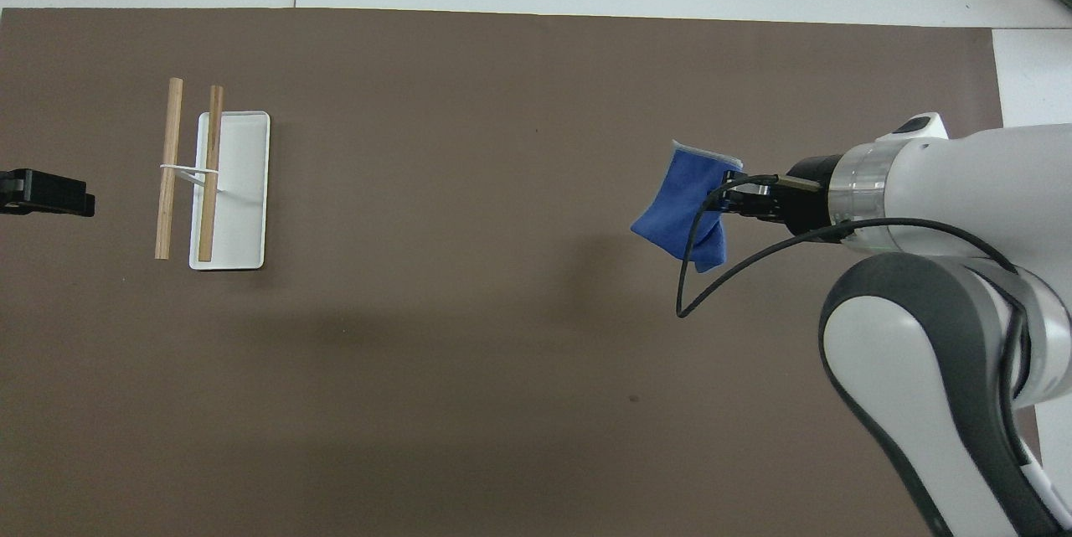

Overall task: Right arm passes towel to left arm to hang
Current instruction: 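Lift the blue towel with the right gripper toward the table center, then hold the towel with the right gripper while the left gripper approaches it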

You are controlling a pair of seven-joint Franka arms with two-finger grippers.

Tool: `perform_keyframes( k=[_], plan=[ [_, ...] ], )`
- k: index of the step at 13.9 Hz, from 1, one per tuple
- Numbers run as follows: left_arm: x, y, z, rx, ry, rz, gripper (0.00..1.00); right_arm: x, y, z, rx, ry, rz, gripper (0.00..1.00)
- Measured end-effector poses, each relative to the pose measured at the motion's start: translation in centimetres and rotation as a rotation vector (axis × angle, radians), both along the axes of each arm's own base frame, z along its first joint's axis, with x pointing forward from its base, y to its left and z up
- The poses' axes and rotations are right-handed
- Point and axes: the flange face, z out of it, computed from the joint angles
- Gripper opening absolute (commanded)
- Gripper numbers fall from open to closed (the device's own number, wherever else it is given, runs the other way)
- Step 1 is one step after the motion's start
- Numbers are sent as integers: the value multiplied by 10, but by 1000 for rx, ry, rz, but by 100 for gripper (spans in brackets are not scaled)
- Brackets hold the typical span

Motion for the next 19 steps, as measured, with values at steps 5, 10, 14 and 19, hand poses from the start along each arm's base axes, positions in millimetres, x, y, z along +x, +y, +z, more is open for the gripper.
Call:
perform_keyframes(
  k=[5, 10, 14, 19],
  plan=[
    [0, 0, 0, 0, 0, 0, 100, -10, 50, 17, 175, 45, -35, 0],
    [0, -6, 0, 0, 0, -10, 100, -16, 83, 28, 348, 88, -141, 0],
    [0, -10, 0, -57, -3, 31, 100, -25, 114, 37, 448, 106, -220, 0],
    [7, -25, 8, -308, -34, 322, 100, -28, 125, 39, 477, 113, -244, 0]
  ],
)
